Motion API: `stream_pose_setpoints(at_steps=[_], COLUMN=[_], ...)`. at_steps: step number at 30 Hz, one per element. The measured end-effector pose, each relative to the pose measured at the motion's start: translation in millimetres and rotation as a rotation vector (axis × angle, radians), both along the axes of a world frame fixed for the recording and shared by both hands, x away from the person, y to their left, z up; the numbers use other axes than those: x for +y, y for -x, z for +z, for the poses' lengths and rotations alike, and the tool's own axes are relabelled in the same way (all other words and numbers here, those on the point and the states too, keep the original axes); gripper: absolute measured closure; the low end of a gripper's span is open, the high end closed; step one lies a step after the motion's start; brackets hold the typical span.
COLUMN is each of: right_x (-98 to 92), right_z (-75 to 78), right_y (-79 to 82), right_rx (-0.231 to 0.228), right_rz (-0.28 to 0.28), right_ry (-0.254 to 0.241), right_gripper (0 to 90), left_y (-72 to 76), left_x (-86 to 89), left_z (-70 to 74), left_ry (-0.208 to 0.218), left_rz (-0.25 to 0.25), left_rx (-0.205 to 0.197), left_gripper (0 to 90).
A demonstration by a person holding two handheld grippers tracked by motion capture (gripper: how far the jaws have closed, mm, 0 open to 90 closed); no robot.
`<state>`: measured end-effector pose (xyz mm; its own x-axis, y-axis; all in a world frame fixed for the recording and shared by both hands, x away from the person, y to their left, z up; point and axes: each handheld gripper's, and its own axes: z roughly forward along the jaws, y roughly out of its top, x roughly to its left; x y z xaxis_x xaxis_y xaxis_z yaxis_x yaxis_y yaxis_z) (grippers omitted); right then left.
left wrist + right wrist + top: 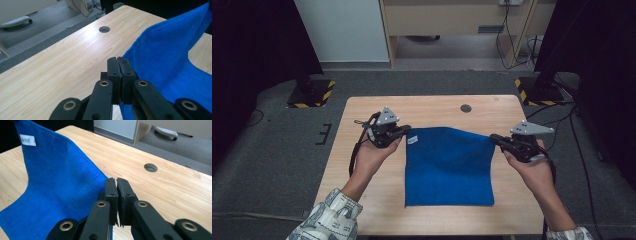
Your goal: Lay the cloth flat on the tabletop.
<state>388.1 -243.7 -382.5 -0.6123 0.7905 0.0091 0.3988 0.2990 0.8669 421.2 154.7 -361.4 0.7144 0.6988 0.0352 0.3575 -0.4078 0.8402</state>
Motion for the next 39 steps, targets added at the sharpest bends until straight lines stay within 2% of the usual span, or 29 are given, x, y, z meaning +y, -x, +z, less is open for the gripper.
stream_pose_setpoints(at_steps=[5,9,11,12,20,28,30,32,34,39], right_x=[-8.9,-8.4,-8.1,-7.8,-3.9,7.4,10.0,12.3,15.5,19.7], right_z=[-8.3,-12.9,-15.5,-17.7,-30.6,-40.3,-42.2,-45.0,-48.6,-61.8], right_y=[-4.6,-8.0,-11.3,-14.6,-33.9,-55.3,-61.6,-70.3,-77.6,-96.1], right_rx=[0.011,0.0,0.014,0.017,0.023,0.036,0.048,0.068,0.084,0.121], right_rz=[-0.011,-0.005,-0.01,-0.014,-0.018,-0.018,-0.026,-0.031,-0.042,-0.066], right_ry=[-0.02,-0.02,-0.019,-0.018,0.002,0.02,0.023,-0.005,0.003,0.029], right_gripper=[87.5,87.5,87.5,87.5,87.4,87.4,87.4,87.3,87.3,87.4], left_y=[-11.6,-16.4,-17.8,-23.3,-41.6,-56.6,-60.7,-66.3,-71.2,-83.6], left_x=[-9.8,-16.1,-17.0,-18.7,-15.5,-12.6,-12.1,-11.6,-11.0,-11.2], left_z=[-3.0,-7.0,-8.1,-12.4,-23.3,-31.5,-36.0,-43.0,-48.9,-61.3], left_ry=[-0.006,-0.016,-0.017,-0.028,-0.032,-0.053,-0.059,-0.066,-0.058,-0.071], left_rz=[0.004,0.005,0.006,0.015,0.052,0.072,0.079,0.087,0.095,0.11], left_rx=[0.01,0.016,0.019,0.027,0.063,0.071,0.08,0.082,0.094,0.115], left_gripper=[88.6,88.7,88.7,88.7,88.9,89.3,89.2,89.2,89.2,89.2])
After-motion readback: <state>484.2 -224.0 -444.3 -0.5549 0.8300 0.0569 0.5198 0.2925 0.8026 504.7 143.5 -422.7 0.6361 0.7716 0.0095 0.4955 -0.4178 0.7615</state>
